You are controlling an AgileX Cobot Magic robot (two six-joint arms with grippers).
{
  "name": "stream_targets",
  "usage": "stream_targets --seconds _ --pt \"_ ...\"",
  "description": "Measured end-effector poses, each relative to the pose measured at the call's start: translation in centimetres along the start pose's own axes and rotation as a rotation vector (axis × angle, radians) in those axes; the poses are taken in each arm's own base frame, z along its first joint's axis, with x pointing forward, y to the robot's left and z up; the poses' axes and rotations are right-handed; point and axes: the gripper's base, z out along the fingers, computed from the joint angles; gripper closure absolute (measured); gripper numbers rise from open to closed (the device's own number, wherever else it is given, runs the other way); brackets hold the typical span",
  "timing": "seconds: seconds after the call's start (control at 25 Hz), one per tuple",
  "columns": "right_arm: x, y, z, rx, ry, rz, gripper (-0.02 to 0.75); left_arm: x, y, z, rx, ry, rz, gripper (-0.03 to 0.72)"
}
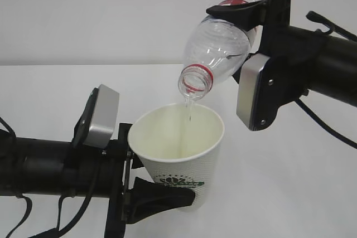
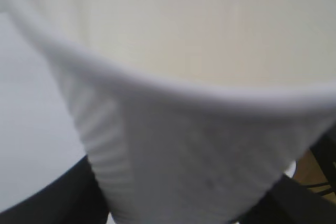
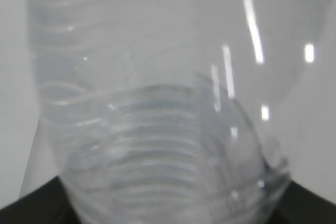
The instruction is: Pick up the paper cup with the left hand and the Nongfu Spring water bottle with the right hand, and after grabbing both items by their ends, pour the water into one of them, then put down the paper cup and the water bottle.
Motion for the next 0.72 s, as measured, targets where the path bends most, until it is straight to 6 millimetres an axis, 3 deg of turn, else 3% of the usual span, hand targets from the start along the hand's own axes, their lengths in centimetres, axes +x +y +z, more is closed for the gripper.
stream_targets --seconds 0.72 --pt "0.00 0.00 0.00 0.000 0.000 0.000 0.286 0.05 0.02 0.00 -0.003 0.005 0.000 0.226"
